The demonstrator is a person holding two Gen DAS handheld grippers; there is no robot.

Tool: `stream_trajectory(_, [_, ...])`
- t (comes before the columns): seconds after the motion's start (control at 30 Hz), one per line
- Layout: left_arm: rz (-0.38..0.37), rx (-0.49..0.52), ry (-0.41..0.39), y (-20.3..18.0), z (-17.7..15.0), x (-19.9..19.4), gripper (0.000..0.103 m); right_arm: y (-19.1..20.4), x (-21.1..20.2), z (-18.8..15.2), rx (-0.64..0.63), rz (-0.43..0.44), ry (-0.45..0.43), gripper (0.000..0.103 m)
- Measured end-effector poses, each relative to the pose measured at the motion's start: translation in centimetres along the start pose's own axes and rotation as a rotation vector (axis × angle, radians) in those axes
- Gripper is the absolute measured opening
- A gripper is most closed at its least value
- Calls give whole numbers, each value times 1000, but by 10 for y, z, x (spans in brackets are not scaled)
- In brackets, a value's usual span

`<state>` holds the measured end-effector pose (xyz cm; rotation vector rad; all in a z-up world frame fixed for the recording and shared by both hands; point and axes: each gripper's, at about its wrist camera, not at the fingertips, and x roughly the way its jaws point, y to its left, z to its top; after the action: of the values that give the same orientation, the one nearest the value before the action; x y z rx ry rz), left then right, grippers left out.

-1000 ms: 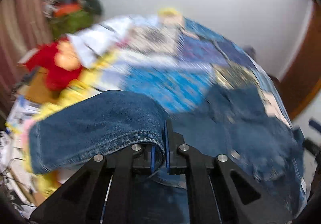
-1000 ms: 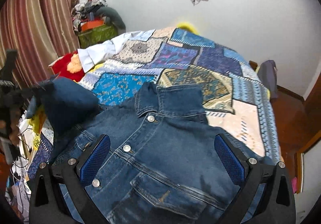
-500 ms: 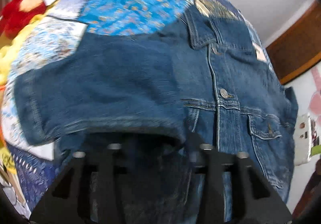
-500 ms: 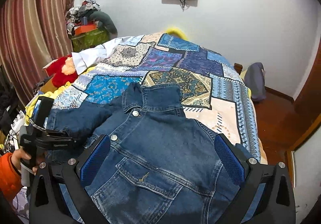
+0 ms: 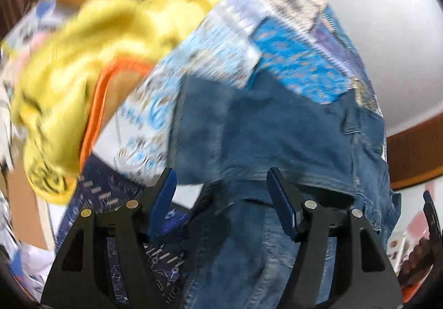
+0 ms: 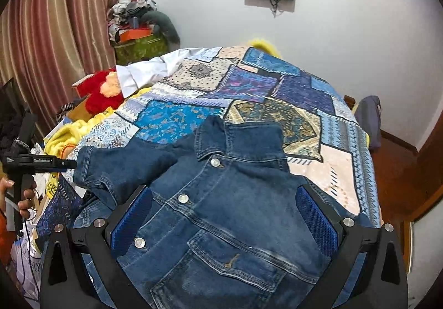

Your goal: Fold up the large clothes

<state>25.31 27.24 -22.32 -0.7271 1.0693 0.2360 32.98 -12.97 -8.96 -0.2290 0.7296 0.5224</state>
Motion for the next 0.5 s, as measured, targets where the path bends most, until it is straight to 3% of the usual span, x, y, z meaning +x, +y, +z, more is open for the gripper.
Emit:
stream_trajectory(0.13, [-11,-59,47,16,-1,31,67,3,4,1,-9,-6,12,103])
stream_trajectory(0.23, [-27,-79,22,12,4,42,64,0,4,-1,-7,-14,19,103])
stream_trajectory(0.3, [14,-67,-12,7,8,43,50,-3,4,-2,0,-19,22,103])
stream_trajectory(0.33, [69,-44,-24,3,12,44,37,-6,4,-3,6,-22,24,103])
stream_trajectory(0.37, [112,-12,-38,-3,15,43,30,-8,3,-4,10,-23,25,103])
stream_trajectory(0.43, [163,36,-62,-16,18,38,20,-12,2,-6,20,-29,24,103])
stream_trajectory(0.5, [202,100,-106,-32,21,27,18,-19,0,-9,33,-35,21,103])
